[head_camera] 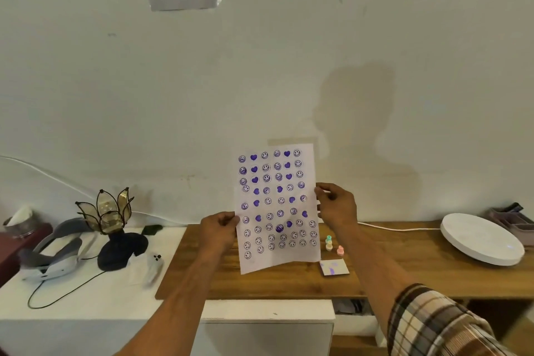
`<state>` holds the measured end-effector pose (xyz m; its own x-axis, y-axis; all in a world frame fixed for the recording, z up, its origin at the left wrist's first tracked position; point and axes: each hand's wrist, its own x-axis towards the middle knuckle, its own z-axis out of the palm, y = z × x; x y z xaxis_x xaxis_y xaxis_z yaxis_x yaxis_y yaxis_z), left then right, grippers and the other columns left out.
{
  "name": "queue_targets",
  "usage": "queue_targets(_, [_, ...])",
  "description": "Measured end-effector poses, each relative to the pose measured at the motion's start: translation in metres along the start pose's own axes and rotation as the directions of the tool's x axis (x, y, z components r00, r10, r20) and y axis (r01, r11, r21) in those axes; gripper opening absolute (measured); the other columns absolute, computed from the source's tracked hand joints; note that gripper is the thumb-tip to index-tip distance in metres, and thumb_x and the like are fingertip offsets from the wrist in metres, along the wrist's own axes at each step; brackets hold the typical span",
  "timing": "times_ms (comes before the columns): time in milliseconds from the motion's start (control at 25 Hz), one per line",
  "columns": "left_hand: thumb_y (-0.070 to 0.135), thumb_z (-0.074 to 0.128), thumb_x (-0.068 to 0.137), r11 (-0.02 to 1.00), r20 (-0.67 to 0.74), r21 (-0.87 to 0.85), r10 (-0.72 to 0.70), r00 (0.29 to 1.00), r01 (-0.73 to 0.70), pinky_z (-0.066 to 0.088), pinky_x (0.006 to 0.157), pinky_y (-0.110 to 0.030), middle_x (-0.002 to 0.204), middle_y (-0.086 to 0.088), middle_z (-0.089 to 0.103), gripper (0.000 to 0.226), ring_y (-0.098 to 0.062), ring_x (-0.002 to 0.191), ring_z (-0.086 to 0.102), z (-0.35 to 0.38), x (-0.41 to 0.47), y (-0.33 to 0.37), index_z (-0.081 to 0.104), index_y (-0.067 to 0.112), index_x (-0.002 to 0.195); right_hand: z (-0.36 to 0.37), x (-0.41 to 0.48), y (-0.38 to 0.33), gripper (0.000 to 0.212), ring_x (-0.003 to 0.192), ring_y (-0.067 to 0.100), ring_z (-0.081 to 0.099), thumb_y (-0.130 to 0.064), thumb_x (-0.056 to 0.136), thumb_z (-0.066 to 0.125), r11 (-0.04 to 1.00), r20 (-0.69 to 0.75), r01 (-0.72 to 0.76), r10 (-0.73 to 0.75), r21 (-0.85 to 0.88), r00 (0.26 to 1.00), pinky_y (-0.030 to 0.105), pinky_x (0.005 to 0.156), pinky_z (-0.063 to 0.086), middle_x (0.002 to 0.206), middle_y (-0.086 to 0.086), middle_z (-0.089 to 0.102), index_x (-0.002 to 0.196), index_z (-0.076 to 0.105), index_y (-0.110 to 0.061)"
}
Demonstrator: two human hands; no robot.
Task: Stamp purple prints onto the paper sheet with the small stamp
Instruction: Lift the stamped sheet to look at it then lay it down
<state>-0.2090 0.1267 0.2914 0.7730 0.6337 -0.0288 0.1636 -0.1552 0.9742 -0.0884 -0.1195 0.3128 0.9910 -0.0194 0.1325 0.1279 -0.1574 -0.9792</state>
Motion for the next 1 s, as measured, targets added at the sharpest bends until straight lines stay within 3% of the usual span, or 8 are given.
queue_targets(160, [0.018,0.07,0.098,0.996,0.029,0.082,0.03,0.999,-0.032,0.058,0.084,-0.033,0.113,-0.012,0.078,0.026,-0.028,0.102,0.075,0.012,0.013,-0.021,0.074,0.004,0.12,0.012,0.004,0.057,0.014,0.094,0.027,0.078,-0.016,0.1,0.071,0.99,0.067,-0.141,0.142,-0.017,0.988,0.051,0.085,0.065,0.11,0.009,0.08,0.111,0.068,-0.024])
queue_targets(280, [0.015,0.073,0.095,0.998,0.003,0.064,-0.018,1.0,0.018,0.058,0.084,-0.035,0.11,-0.016,0.078,0.02,-0.026,0.094,0.073,0.031,0.033,-0.048,0.075,0.002,0.111,0.021,0.011,0.108,0.013,0.097,0.033,0.077,-0.012,0.098,0.073,0.971,0.05,-0.238,0.238,-0.009,0.97,0.055,0.088,0.063,0.11,0.012,0.08,0.11,0.076,-0.009])
queue_targets(360, [0.011,0.077,0.092,0.995,-0.023,0.018,-0.097,0.995,0.098,0.058,0.087,-0.039,0.107,-0.02,0.077,0.007,-0.029,0.09,0.071,0.046,0.048,-0.067,0.071,0.007,0.096,0.027,0.022,0.132,0.02,0.101,0.031,0.076,-0.013,0.097,0.074,0.964,0.027,-0.262,0.263,-0.047,0.964,0.054,0.094,0.061,0.11,0.009,0.08,0.116,0.078,-0.009])
queue_targets(440, [0.009,0.079,0.089,0.989,-0.038,0.008,-0.146,0.988,0.147,0.059,0.089,-0.044,0.1,-0.018,0.077,0.012,-0.035,0.094,0.074,0.058,0.064,-0.088,0.067,0.011,0.089,0.034,0.035,0.149,0.019,0.099,0.027,0.076,-0.011,0.097,0.073,0.962,0.031,-0.266,0.269,-0.067,0.963,0.05,0.094,0.062,0.109,0.007,0.081,0.115,0.079,-0.008])
queue_targets(600, [0.012,0.082,0.087,0.974,-0.071,0.07,-0.21,0.975,0.215,0.062,0.082,-0.042,0.095,-0.012,0.078,0.013,-0.027,0.083,0.075,0.079,0.101,-0.133,0.07,0.016,0.085,0.055,0.065,0.184,0.009,0.081,0.011,0.072,-0.011,0.095,0.076,0.95,0.004,-0.268,0.272,-0.159,0.962,0.024,0.066,0.059,0.104,0.005,0.08,0.103,0.075,-0.016])
queue_targets(680, [0.013,0.081,0.088,0.965,-0.085,0.115,-0.227,0.97,0.236,0.061,0.078,-0.037,0.097,-0.013,0.079,0.01,-0.021,0.078,0.073,0.088,0.117,-0.16,0.072,0.017,0.085,0.068,0.076,0.209,0.012,0.078,0.007,0.07,-0.013,0.095,0.077,0.939,-0.004,-0.27,0.276,-0.213,0.961,0.016,0.061,0.055,0.101,0.003,0.079,0.106,0.077,-0.012])
queue_targets(800, [0.014,0.08,0.089,0.947,-0.088,0.187,-0.25,0.964,0.262,0.061,0.085,-0.04,0.097,-0.012,0.081,0.004,-0.026,0.083,0.075,0.096,0.133,-0.198,0.078,0.011,0.091,0.085,0.083,0.244,0.015,0.089,0.02,0.074,-0.015,0.094,0.079,0.912,0.006,-0.301,0.315,-0.279,0.949,0.035,0.082,0.062,0.105,0.007,0.081,0.107,0.08,-0.01])
queue_targets(1000, [0.009,0.081,0.087,0.91,-0.061,0.225,-0.342,0.938,0.347,0.062,0.087,-0.043,0.092,-0.013,0.081,0.003,-0.029,0.084,0.077,0.111,0.152,-0.252,0.079,0.007,0.087,0.109,0.088,0.3,0.014,0.093,0.025,0.075,-0.021,0.089,0.083,0.852,-0.011,-0.317,0.344,-0.416,0.939,0.032,0.085,0.054,0.1,0.005,0.083,0.101,0.084,-0.015])
